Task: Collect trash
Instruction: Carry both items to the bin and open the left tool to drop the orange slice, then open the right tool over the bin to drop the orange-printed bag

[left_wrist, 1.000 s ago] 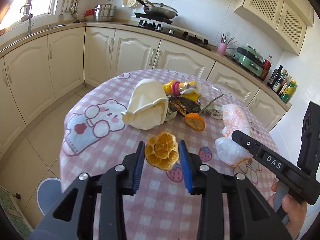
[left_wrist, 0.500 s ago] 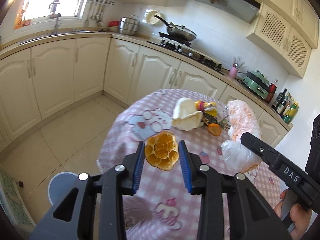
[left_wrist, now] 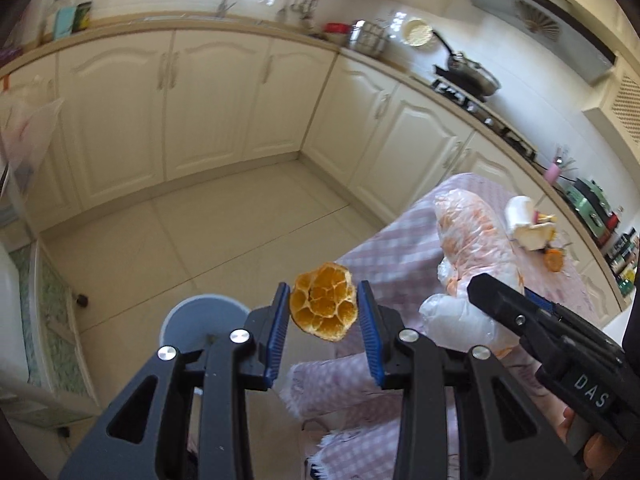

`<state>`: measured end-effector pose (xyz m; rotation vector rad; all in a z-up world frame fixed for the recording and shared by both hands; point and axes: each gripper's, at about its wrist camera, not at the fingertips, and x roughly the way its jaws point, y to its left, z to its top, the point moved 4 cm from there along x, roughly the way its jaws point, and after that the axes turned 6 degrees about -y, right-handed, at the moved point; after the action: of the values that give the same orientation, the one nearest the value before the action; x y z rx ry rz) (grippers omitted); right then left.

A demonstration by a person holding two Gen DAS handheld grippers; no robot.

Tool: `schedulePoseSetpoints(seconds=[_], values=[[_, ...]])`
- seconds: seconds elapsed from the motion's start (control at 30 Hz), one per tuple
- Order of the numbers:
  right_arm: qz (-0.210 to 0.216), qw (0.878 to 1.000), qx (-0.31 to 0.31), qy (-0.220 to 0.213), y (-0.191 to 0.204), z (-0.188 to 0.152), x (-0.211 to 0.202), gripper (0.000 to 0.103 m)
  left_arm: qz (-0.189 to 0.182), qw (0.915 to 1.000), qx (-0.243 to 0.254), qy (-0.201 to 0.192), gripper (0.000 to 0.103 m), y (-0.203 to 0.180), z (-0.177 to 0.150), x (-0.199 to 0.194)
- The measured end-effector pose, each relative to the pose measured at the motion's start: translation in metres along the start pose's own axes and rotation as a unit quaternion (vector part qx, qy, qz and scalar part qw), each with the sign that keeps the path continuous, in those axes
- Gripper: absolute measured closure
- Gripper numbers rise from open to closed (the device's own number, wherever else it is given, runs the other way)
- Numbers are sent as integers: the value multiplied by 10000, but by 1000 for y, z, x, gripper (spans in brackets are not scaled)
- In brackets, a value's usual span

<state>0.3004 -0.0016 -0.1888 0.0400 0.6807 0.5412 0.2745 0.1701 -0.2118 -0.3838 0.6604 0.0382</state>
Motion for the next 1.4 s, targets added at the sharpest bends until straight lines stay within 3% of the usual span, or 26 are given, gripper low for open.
schedulePoseSetpoints(seconds=[0.2,0.43,0.57,0.67,1.13,1.4], values=[[115,9984,-160,536,24,-25,54,67,320,9978,-452,377,70,63,-20,41],[155,9945,-246,1001,35,-42,108,67,527,9942,-687,638,70,108,-32,81],[150,9931,-259,1130,40,-49,128,67,529,9928,-868,633,66,122,-38,96],[133,9919,-283,1229,42,-56,140,67,568,9909,-1052,613,52,132,-45,104],[118,9873,-297,1556,55,-76,169,67,711,9854,-1301,834,51,154,-64,116],[210,9869,-338,1565,70,-75,184,67,885,9824,-1473,738,51,172,-65,110]])
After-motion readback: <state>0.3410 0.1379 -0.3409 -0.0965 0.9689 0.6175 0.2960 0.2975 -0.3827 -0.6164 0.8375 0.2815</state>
